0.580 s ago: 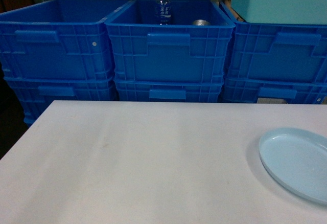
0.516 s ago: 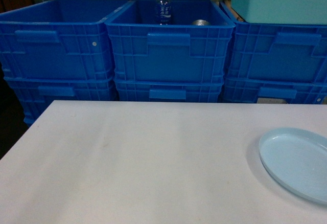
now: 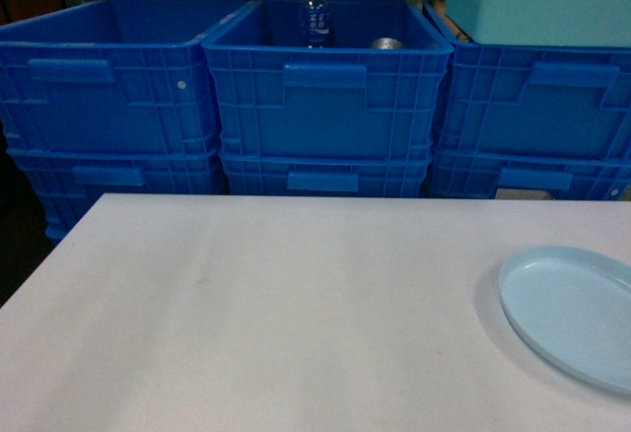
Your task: Place blue tray on left shelf second layer neatly
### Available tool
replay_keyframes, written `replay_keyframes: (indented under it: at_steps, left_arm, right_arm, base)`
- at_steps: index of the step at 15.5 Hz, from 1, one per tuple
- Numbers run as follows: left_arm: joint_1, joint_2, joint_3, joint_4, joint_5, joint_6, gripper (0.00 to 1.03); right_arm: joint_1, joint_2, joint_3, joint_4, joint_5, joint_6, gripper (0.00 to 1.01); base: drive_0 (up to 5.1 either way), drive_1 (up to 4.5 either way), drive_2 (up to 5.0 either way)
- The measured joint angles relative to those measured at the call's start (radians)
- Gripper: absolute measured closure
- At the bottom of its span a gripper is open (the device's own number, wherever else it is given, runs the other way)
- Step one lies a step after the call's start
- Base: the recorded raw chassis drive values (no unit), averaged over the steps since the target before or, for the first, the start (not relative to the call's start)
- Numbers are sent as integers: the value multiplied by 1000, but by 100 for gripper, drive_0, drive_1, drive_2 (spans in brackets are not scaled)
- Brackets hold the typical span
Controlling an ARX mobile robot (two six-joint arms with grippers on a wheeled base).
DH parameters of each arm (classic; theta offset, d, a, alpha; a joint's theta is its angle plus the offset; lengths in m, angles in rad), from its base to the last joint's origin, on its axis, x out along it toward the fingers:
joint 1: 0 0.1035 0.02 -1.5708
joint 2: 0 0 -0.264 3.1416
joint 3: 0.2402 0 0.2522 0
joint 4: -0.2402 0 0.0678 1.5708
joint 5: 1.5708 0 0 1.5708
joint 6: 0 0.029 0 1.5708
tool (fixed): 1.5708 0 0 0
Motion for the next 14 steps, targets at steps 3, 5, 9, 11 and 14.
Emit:
replay_keyframes:
  at_steps: [3, 5, 9, 11, 14]
  left_arm:
    - [0, 0, 0, 0, 0, 0, 5]
    - [0, 0, 0, 0, 0, 0, 5]
    - [0, 0, 0, 0, 1, 0, 5]
    - [0, 0, 0, 0, 0, 0, 5]
    - [0, 0, 0, 0, 0, 0, 5]
  right_arm:
    - [-41, 501, 59, 415, -21, -12, 3]
    - [-57, 736, 160, 588, -38, -29, 3]
    - [-113, 1093, 299, 661, -36, -48, 3]
    - [-119, 1184, 367, 654, -34, -64, 3]
    - [-121, 1257, 420, 628, -30, -74, 3]
  base:
    - [0, 0, 0]
    - [0, 0, 0]
    - [0, 0, 0]
    - [0, 0, 0]
    - [0, 0, 0]
